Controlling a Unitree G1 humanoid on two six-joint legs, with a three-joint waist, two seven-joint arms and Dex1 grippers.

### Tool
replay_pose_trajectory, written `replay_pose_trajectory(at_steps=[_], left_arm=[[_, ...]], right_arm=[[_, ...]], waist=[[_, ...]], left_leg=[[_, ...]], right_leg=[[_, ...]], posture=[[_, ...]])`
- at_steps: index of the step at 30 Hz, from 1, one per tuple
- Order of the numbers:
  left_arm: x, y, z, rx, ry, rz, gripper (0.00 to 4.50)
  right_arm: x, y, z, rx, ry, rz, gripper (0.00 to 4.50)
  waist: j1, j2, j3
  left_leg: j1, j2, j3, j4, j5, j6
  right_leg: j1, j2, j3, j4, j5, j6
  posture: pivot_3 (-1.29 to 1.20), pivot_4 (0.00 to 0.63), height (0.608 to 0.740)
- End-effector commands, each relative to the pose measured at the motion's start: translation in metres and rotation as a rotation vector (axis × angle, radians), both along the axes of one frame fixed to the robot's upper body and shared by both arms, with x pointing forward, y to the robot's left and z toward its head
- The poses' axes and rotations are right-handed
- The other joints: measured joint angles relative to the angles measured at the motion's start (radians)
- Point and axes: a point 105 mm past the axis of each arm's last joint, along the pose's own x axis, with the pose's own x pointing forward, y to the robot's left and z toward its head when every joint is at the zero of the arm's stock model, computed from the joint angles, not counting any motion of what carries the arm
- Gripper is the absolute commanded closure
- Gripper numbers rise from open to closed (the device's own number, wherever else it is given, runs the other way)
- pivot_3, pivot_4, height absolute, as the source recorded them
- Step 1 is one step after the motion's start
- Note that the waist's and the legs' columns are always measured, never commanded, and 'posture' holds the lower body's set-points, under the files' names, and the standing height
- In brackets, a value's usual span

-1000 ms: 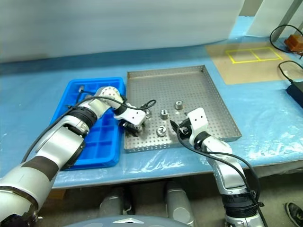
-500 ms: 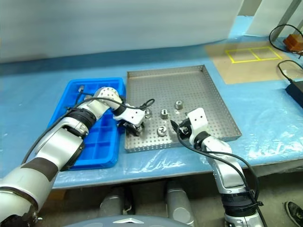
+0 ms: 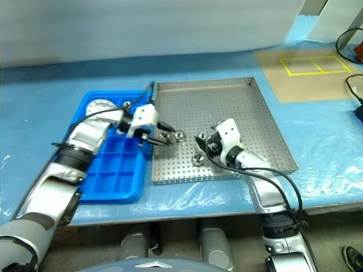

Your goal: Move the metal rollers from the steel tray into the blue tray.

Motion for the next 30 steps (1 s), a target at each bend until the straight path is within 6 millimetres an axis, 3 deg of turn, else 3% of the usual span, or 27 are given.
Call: replay_pose_trajectory(at_steps=[1, 7, 11, 20, 30], left_arm=[[-0.004, 0.033, 0.034, -0.111, -0.044, 0.142, 2.79], [-0.012, 0.093, 0.029, -0.138, -0.063, 0.441, 2.79], [-0.013, 0.123, 0.009, -0.140, -0.045, 0.632, 2.79], [-0.033, 0.145, -0.012, -0.182, -0.025, 0.835, 2.79], [-0.046, 0.170, -0.029, -0.170, -0.017, 0.986, 2.79]], right_arm=[[0.002, 0.019, 0.019, 0.040, -0.058, 0.099, 0.80], [0.009, 0.046, 0.025, 0.019, -0.062, 0.251, 0.80], [0.012, 0.061, 0.029, 0.013, -0.068, 0.328, 0.80], [0.003, 0.079, 0.033, 0.023, -0.065, 0.442, 0.80], [-0.003, 0.104, 0.039, 0.083, -0.016, 0.572, 0.80]], waist=[[0.013, 0.001, 0.000], [0.056, 0.002, 0.001], [0.096, 0.002, 0.002], [0.143, 0.002, 0.002], [0.151, 0.001, 0.001]], left_leg=[[0.001, 0.001, 0.000, 0.000, 0.000, -0.002], [0.003, 0.001, 0.000, 0.000, 0.002, -0.006], [0.003, 0.002, 0.000, 0.000, 0.003, -0.008], [0.002, 0.002, 0.000, 0.000, 0.003, -0.009], [0.003, 0.002, -0.001, -0.001, 0.004, -0.010]], right_leg=[[0.000, 0.000, 0.000, 0.001, 0.000, 0.000], [-0.002, 0.000, 0.001, 0.007, -0.001, -0.001], [-0.004, 0.000, 0.001, 0.012, -0.002, -0.003], [-0.005, 0.000, 0.001, 0.013, -0.003, -0.003], [-0.006, 0.000, 0.001, 0.013, -0.004, -0.001]], posture=[[-0.17, 0.150, 0.740], [-0.02, 0.150, 0.740], [0.04, 0.150, 0.740], [0.12, 0.150, 0.740], [0.19, 0.150, 0.740]])
